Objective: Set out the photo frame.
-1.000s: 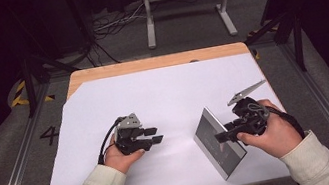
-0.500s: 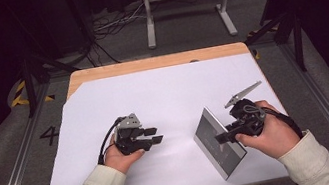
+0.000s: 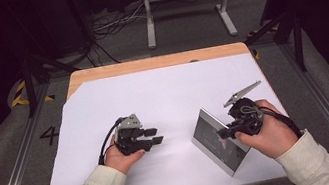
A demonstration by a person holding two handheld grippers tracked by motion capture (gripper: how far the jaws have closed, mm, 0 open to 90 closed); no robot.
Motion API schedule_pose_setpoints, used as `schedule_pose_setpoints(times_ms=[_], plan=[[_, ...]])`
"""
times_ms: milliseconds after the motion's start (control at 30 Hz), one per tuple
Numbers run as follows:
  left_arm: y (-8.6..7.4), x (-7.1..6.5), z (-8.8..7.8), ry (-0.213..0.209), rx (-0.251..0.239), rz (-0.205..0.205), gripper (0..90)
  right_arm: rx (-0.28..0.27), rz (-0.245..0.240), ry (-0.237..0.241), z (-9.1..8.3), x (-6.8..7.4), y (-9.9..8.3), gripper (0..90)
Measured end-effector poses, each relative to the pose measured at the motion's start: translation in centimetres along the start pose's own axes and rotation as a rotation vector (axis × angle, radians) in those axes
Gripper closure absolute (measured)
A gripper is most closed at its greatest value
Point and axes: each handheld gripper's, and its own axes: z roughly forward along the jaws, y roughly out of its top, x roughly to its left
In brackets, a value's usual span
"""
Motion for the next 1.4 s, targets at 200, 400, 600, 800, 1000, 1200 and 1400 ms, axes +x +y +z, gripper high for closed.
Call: schedule_pose_setpoints(times_ms=[200, 400, 600, 800, 1000, 1200, 1400], plan=[[0.0, 0.0, 0.0, 0.001, 0.002, 0.002, 57.7, -0.011, -0.017, -0.002, -0.2, 0.1, 0.2, 84.1], [-0.1, 0.1, -0.2, 0.008, -0.001, 0.000, 57.6, -0.033, -0.043, -0.002, -0.8, -0.2, 0.7, 84.1], [-0.2, 0.3, -0.6, 0.020, -0.012, -0.011, 57.1, -0.043, -0.090, 0.004, -1.4, -0.8, 1.7, 84.1], [-0.4, 0.3, -0.8, 0.030, -0.012, -0.022, 57.0, -0.043, -0.118, 0.001, -1.6, -1.1, 2.6, 84.1], [-0.8, 0.6, -1.0, 0.040, -0.015, -0.035, 56.9, -0.045, -0.143, -0.001, -1.9, -1.3, 3.7, 84.1], [-0.9, 0.8, -1.3, 0.049, -0.015, -0.042, 56.9, -0.037, -0.181, -0.007, -2.1, -1.3, 4.5, 84.0], [-1.2, 0.7, -1.8, 0.077, -0.031, -0.048, 56.6, -0.031, -0.210, 0.000, -2.2, -1.5, 5.5, 84.0]])
